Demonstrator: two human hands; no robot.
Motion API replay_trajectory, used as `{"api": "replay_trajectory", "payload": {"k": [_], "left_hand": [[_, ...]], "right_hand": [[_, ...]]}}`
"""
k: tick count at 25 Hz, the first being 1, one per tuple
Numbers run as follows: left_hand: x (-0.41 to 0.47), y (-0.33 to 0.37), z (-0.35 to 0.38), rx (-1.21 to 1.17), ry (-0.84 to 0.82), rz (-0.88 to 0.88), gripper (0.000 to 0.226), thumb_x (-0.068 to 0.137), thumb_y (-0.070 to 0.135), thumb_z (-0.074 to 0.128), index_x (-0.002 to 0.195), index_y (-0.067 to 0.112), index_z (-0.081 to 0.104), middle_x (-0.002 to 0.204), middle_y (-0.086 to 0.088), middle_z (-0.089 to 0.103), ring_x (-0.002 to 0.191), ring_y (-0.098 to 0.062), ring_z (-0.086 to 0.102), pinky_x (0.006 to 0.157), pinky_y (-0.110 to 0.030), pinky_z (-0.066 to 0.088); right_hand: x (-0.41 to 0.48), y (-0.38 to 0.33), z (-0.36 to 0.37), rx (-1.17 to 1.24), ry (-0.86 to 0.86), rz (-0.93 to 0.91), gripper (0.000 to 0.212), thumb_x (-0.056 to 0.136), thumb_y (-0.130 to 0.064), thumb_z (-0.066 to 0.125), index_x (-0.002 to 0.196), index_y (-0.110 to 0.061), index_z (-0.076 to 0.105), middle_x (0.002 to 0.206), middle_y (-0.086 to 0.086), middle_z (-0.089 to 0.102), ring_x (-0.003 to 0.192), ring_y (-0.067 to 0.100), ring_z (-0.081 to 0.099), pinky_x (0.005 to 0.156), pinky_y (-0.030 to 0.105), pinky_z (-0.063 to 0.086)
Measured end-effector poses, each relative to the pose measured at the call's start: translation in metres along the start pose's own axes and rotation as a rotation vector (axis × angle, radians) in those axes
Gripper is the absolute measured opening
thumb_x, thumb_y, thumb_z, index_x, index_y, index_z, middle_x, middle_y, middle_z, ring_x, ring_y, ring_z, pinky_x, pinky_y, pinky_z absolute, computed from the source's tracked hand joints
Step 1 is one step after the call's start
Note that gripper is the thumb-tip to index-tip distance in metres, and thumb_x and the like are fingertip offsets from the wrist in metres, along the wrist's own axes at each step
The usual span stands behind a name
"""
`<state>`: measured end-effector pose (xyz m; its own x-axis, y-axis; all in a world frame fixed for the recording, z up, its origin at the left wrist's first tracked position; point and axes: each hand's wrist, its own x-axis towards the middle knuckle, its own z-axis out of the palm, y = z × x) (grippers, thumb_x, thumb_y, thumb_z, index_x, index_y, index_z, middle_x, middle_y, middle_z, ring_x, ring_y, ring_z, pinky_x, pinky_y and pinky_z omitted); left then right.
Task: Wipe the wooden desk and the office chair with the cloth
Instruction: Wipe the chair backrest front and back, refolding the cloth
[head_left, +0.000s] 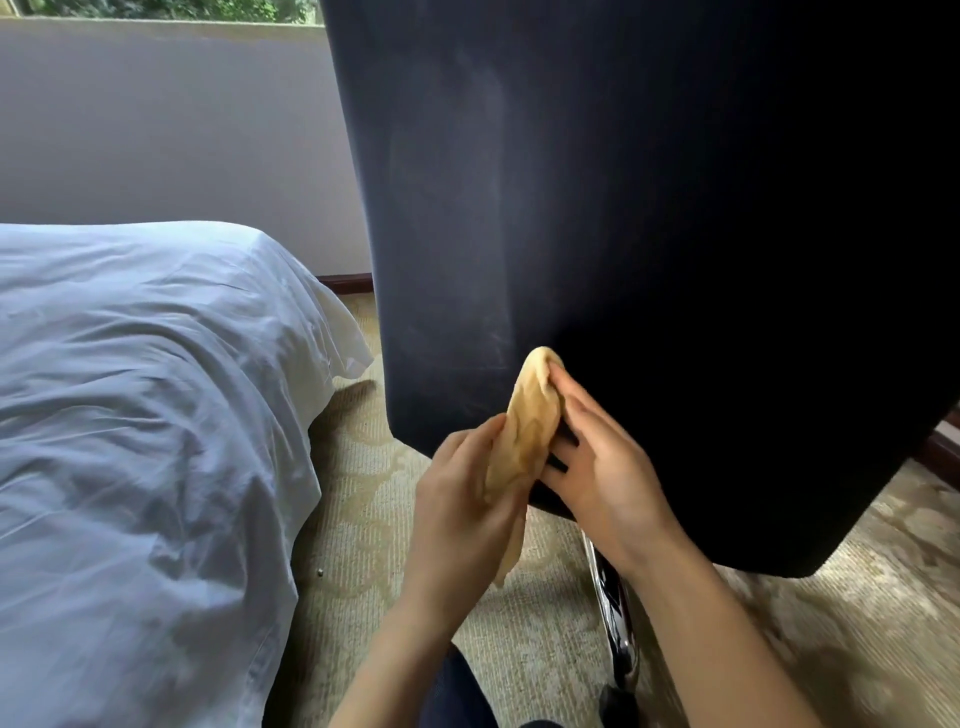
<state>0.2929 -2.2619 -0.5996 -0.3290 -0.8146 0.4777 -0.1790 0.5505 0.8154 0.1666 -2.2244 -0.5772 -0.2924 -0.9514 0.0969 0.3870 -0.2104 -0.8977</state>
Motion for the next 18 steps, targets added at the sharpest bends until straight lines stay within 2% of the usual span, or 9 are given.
{"api": "replay_trajectory", "payload": {"k": [1, 3, 6, 9, 11, 13, 15, 16, 18], "left_hand": [[0.003, -0.003, -0.007, 0.028, 0.045, 0.032, 0.037, 0.079, 0.005, 0.073, 0.114, 0.018, 0.067, 0.101, 0.010, 0.066, 0.093, 0.000, 0.061, 0.080, -0.011, 0.044], [0.011, -0.009, -0.023, 0.041, 0.084, 0.066, 0.027, 0.083, 0.007, 0.069, 0.107, 0.018, 0.071, 0.096, 0.009, 0.070, 0.089, -0.002, 0.064, 0.078, -0.019, 0.048], [0.028, -0.011, -0.043, -0.016, -0.007, 0.064, 0.021, 0.090, 0.013, 0.061, 0.106, 0.024, 0.071, 0.097, 0.015, 0.072, 0.093, 0.000, 0.065, 0.080, -0.020, 0.050], [0.046, -0.010, -0.061, -0.082, -0.143, 0.038, 0.019, 0.091, 0.026, 0.055, 0.096, 0.030, 0.072, 0.088, 0.013, 0.072, 0.085, -0.002, 0.065, 0.076, -0.023, 0.050], [0.055, -0.009, -0.069, -0.259, -0.266, -0.051, 0.023, 0.087, 0.032, 0.053, 0.089, 0.029, 0.075, 0.080, 0.008, 0.071, 0.076, -0.005, 0.063, 0.068, -0.019, 0.049], [0.059, -0.006, -0.069, -0.617, -0.402, -0.230, 0.024, 0.085, 0.031, 0.054, 0.088, 0.022, 0.076, 0.075, 0.003, 0.068, 0.069, -0.007, 0.061, 0.062, -0.017, 0.046], [0.060, -0.002, -0.062, -0.916, -0.533, -0.367, 0.028, 0.086, 0.027, 0.051, 0.091, 0.018, 0.076, 0.079, 0.002, 0.069, 0.073, -0.008, 0.065, 0.065, -0.017, 0.049], [0.060, -0.002, -0.057, -1.008, -0.584, -0.410, 0.031, 0.088, 0.026, 0.048, 0.094, 0.015, 0.076, 0.083, 0.000, 0.071, 0.078, -0.009, 0.067, 0.068, -0.018, 0.051], [0.060, -0.005, -0.044, -0.993, -0.576, -0.508, 0.034, 0.088, 0.023, 0.046, 0.101, 0.005, 0.072, 0.084, -0.006, 0.069, 0.080, -0.015, 0.066, 0.070, -0.022, 0.052]], "right_hand": [[0.001, -0.001, 0.000, -0.005, 0.007, -0.001, 0.033, 0.099, -0.020, 0.041, 0.126, -0.030, 0.057, 0.114, -0.010, 0.068, 0.107, 0.012, 0.064, 0.085, 0.030, 0.055], [0.002, -0.003, -0.002, -0.167, 0.041, -0.060, 0.032, 0.097, -0.015, 0.047, 0.124, -0.025, 0.060, 0.113, -0.009, 0.069, 0.106, 0.010, 0.065, 0.087, 0.025, 0.054], [0.003, -0.007, -0.007, -0.407, 0.131, -0.172, 0.026, 0.092, -0.009, 0.055, 0.108, -0.023, 0.070, 0.107, -0.006, 0.071, 0.104, 0.007, 0.065, 0.091, 0.026, 0.052], [0.000, -0.019, -0.014, -0.513, 0.144, -0.255, 0.026, 0.089, -0.007, 0.058, 0.084, -0.025, 0.077, 0.092, -0.002, 0.074, 0.096, 0.009, 0.067, 0.084, 0.021, 0.049], [-0.003, -0.029, -0.018, -0.395, 0.076, -0.282, 0.030, 0.087, -0.004, 0.056, 0.073, -0.021, 0.077, 0.081, 0.000, 0.074, 0.085, 0.011, 0.070, 0.074, 0.017, 0.051], [-0.005, -0.035, -0.018, -0.109, -0.016, -0.221, 0.025, 0.077, -0.008, 0.053, 0.068, -0.017, 0.074, 0.076, 0.003, 0.072, 0.077, 0.014, 0.070, 0.068, 0.021, 0.054], [-0.006, -0.028, -0.012, 0.060, -0.104, -0.096, 0.014, 0.070, -0.014, 0.061, 0.077, -0.013, 0.073, 0.085, 0.008, 0.072, 0.080, 0.017, 0.068, 0.070, 0.027, 0.056], [-0.008, -0.019, -0.008, 0.063, -0.128, -0.036, 0.016, 0.071, -0.015, 0.065, 0.085, -0.013, 0.072, 0.093, 0.009, 0.070, 0.084, 0.018, 0.067, 0.073, 0.030, 0.055], [-0.009, -0.001, -0.004, -0.001, -0.069, 0.036, 0.024, 0.073, -0.019, 0.069, 0.096, -0.014, 0.069, 0.102, 0.010, 0.067, 0.089, 0.019, 0.065, 0.075, 0.030, 0.053]]}}
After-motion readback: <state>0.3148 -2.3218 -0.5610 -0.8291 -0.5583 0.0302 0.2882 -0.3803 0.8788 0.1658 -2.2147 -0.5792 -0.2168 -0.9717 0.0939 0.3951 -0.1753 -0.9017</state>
